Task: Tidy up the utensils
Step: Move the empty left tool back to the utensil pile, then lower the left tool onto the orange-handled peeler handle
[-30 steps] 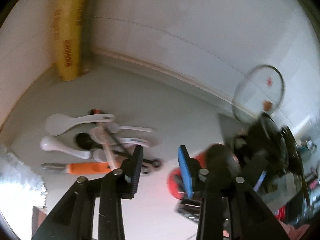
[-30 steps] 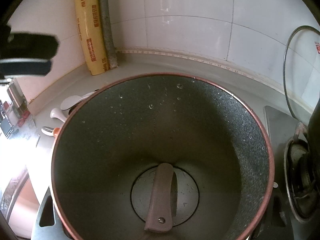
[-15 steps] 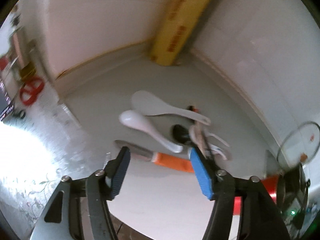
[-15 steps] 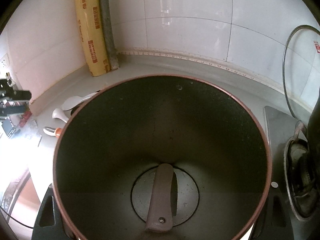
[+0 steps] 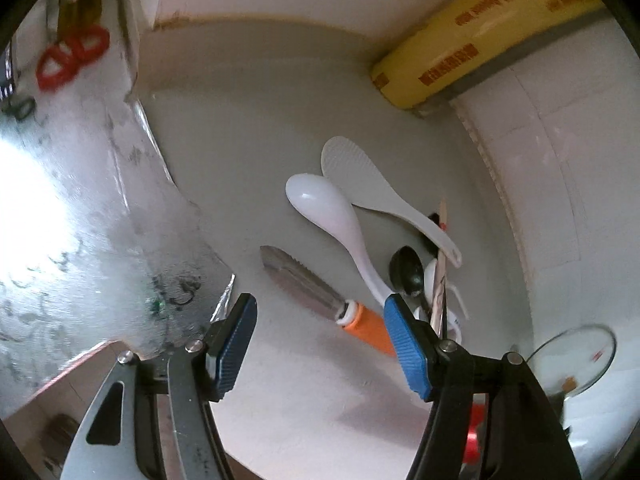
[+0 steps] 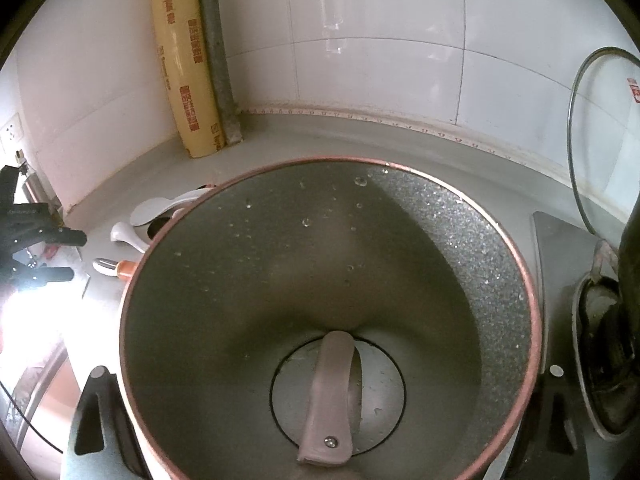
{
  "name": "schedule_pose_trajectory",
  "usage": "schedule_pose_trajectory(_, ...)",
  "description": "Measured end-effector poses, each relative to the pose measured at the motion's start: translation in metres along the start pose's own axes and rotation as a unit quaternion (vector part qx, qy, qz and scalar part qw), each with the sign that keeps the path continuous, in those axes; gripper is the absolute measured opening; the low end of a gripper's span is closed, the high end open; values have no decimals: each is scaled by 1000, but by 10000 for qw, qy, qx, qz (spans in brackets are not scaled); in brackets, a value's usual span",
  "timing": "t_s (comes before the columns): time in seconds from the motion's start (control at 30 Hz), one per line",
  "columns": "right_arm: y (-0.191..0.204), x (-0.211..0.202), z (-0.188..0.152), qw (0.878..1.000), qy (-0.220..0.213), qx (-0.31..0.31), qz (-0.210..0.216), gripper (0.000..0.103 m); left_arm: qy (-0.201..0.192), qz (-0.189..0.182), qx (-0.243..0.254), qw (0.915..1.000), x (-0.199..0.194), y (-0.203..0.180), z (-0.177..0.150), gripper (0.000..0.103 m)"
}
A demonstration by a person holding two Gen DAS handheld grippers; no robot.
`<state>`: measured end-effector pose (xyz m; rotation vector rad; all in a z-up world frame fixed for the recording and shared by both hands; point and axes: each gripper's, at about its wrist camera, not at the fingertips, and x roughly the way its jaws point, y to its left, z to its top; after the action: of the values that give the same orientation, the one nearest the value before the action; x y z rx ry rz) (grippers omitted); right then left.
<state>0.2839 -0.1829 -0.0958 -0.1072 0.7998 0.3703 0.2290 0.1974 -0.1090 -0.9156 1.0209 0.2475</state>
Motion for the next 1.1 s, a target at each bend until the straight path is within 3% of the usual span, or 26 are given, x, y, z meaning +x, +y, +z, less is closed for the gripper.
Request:
schedule_pose_trajectory(0.27,2,2,3,10000,-9,-55,-5,97,154,-38,-391,9991,16,7,5,59)
schedule_pose_trajectory(0.37,2,3,3,10000,-4,-60,2,97,265,8,-340,9991,21,3,3,52)
schedule_pose_trajectory(0.63,2,5,4,10000,12,-60,25,97,640,151,-273,9975,33,-16,-14,52)
schedule_pose_trajectory(0.77,2,7,4,10000,10,-80,35,97,847,-8,-11,9964,39,-40,-25,52)
schedule_pose_trajectory(0.97,0,9,4,9999,40,-71,77,97,630,-562,576,9948,37,-81,-22,52)
schedule_pose_trajectory(1.1,1,10,4,9999,53,-89,69,97,792,-705,585,9926,57,-92,-18,52)
